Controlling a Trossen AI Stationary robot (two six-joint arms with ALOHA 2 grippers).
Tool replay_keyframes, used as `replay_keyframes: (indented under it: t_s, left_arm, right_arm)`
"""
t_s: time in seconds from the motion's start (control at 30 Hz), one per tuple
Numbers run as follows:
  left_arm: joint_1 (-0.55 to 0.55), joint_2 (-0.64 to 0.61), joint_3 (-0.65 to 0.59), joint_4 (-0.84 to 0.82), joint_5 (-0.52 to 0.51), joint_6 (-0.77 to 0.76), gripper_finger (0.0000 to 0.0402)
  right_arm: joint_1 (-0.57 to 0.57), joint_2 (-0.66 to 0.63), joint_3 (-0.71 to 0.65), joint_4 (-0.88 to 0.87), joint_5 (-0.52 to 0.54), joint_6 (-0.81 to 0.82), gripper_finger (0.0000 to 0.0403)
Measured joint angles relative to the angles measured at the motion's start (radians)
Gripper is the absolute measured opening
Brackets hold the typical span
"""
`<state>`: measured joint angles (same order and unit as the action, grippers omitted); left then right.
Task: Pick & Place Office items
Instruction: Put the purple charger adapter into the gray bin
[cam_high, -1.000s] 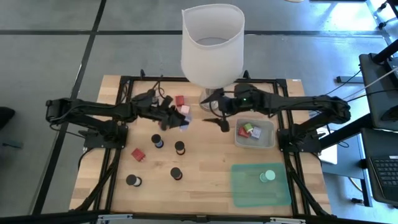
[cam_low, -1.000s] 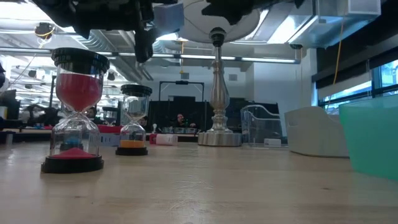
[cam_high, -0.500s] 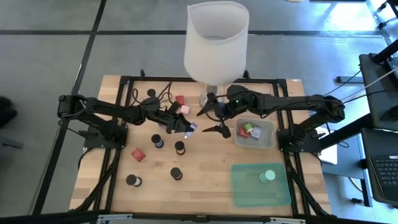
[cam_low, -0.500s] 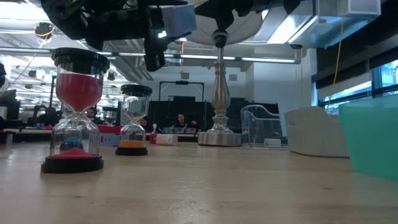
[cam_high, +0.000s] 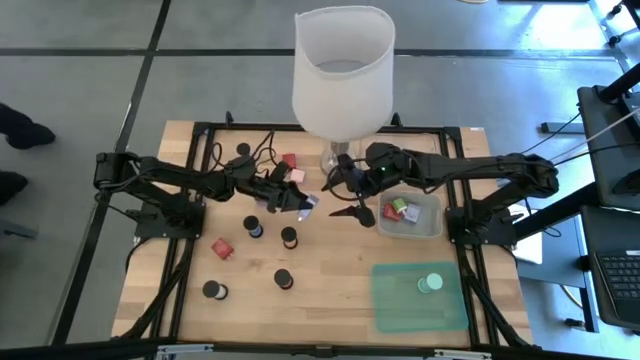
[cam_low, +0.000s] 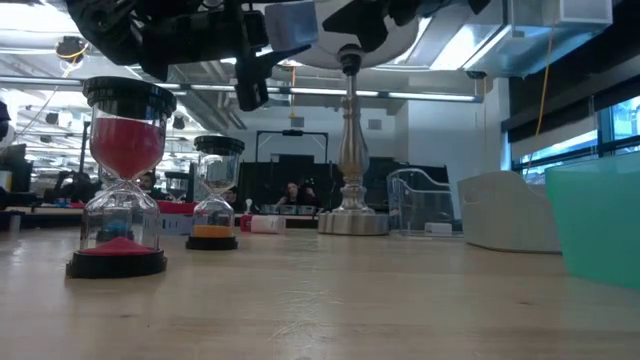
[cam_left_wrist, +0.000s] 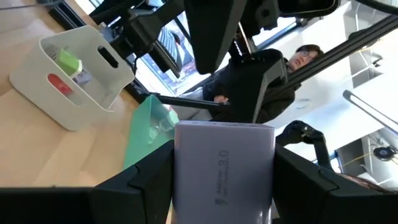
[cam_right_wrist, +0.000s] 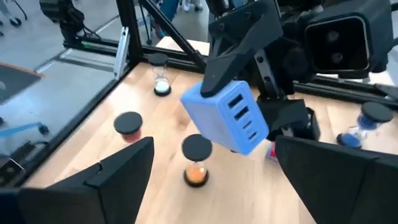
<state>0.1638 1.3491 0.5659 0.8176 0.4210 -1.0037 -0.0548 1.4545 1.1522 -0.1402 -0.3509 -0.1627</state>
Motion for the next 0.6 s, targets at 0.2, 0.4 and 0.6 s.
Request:
replay_keyframes:
  t_s: [0.2,0.4,0.6]
  left_arm:
    - [-0.020,0.000,0.000,-0.001,-0.009,-0.012,0.0214]
    - [-0.058,0.018,0.000,0.023,-0.067,-0.020,0.0214]
    - [-0.123,0.125,0.069,0.082,-0.103,-0.033,0.0214]
  right_arm:
    - [0.022,-0.021,-0.001,-0.083,0.062,0.024,0.0339]
    - [0.043,-0.021,-0.001,-0.084,0.050,-0.044,0.0339]
    - [0.070,-0.022,-0.001,-0.077,0.047,-0.134,0.0339]
